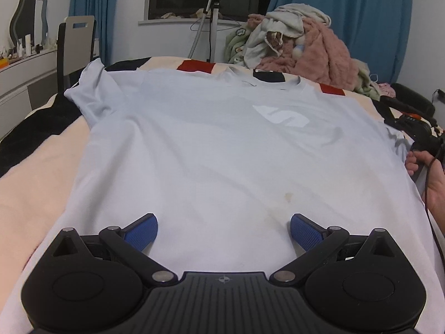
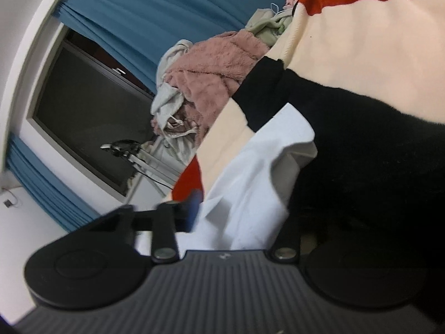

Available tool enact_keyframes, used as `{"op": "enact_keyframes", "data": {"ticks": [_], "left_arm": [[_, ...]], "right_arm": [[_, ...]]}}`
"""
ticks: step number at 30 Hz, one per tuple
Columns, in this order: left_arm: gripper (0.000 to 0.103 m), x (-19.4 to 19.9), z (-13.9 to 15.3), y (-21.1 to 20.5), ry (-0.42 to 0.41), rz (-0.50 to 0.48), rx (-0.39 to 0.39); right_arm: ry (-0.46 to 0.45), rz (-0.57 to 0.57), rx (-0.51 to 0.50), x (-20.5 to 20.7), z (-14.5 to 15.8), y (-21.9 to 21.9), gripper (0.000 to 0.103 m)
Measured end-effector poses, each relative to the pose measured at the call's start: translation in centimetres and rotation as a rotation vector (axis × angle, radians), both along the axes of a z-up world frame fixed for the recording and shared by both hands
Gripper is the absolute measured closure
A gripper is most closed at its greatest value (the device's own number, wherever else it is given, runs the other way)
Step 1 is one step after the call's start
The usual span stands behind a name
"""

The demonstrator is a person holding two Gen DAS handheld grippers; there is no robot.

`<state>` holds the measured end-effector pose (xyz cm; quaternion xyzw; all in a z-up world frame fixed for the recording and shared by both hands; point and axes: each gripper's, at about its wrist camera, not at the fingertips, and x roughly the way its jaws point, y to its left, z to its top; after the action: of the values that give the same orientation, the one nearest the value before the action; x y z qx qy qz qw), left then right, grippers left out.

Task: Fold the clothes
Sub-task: 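Grasp the shirt side with the right gripper and fold it toward the logo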

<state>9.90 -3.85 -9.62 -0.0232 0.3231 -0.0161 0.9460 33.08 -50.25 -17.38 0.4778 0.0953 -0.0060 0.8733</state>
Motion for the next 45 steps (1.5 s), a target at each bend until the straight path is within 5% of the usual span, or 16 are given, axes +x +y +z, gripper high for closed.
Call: {"op": "enact_keyframes", "data": {"ticks": [2,10,17,25,32,38,39,42,45], "left_arm": [[0.001,0.0,0.0,-0.2,-0.001,-0.002,0.002],[0.001,-0.7,1.6,-0.1,-0.028,0.021,-0.006],[0.001,-2.4,5.2,2.0,-0.079,0.032,-0.111],[0.001,-4.8,8.3,6.7,-0.122,0.089,-0.136],[0.001,-4.4,8.0,13.0,-0.11,0.197,-0.226],[0.001,-3.0,6.7,15.8,-0.094,0.258,-0.243],[0.001,-2.7,6.5,15.9,-0.088,0.261,-0.247],[0.001,-1.9,5.9,16.2,-0.07,0.271,-0.257],[0.001,-1.5,5.6,15.9,-0.058,0.266,-0.255]], "right_arm": [[0.004,-0.03,-0.021,-0.5,0.6,0.1,0.094],[-0.022,-0.19,-0.203,-4.0,5.2,1.7,0.097],[0.101,-0.226,-0.565,-3.4,14.1,6.1,0.097],[0.113,-0.227,-1.039,-0.8,23.8,22.0,0.097],[0.159,-0.057,-1.29,3.8,20.4,38.3,0.097],[0.201,0.112,-1.299,6.5,15.8,46.3,0.096],[0.203,0.146,-1.274,6.8,15.4,46.9,0.088],[0.149,0.232,-1.168,6.0,16.3,47.2,0.011],[0.055,0.245,-1.102,3.3,18.3,46.8,0.009]]}}
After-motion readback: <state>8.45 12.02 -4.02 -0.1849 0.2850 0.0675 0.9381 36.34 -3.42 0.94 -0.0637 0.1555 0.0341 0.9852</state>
